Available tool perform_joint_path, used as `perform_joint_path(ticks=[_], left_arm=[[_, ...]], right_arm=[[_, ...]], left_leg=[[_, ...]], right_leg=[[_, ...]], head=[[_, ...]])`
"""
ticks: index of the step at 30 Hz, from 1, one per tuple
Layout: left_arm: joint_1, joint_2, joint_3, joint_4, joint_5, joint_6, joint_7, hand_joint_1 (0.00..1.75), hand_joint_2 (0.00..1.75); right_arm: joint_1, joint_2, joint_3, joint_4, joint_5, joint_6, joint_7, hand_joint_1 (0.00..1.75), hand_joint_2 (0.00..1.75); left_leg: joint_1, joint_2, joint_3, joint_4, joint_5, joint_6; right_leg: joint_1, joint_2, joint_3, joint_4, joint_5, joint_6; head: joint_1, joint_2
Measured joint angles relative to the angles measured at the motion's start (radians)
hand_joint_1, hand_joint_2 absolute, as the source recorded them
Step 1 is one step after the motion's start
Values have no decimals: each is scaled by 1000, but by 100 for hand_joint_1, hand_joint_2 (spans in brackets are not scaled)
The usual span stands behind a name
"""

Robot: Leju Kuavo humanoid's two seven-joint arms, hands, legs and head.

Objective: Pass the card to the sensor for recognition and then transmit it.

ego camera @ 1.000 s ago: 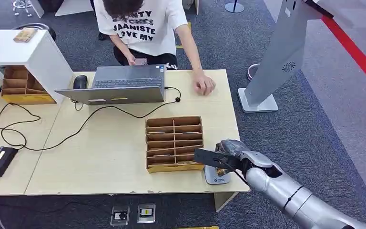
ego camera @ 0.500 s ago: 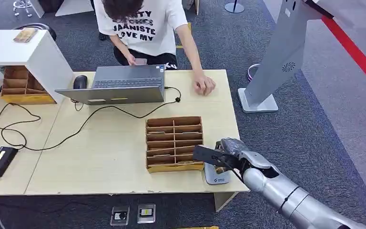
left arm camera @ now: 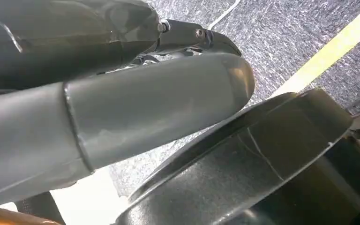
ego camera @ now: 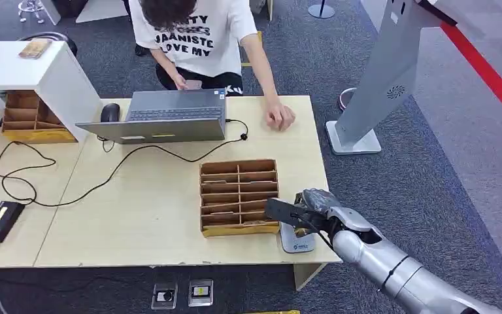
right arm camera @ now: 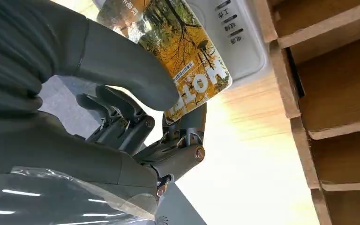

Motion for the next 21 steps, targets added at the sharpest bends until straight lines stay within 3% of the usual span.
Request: perform_joint_path(ticks=[11,21], left_arm=[[1,0,0,0,0,0,0,0,0],[1,0,0,0,-5,0,0,0,0]], right_arm=[[13,-13,-32,-12,48,-69,62,175,175],[42,-55,-82,-96,183,-98,139,175,175]], left_leg=[[0,0,0,0,0,0],[0,0,0,0,0,0]], right_leg=[[0,0,0,0,0,0],[0,0,-1,0,0,0]], head=[[0,0],[0,0]])
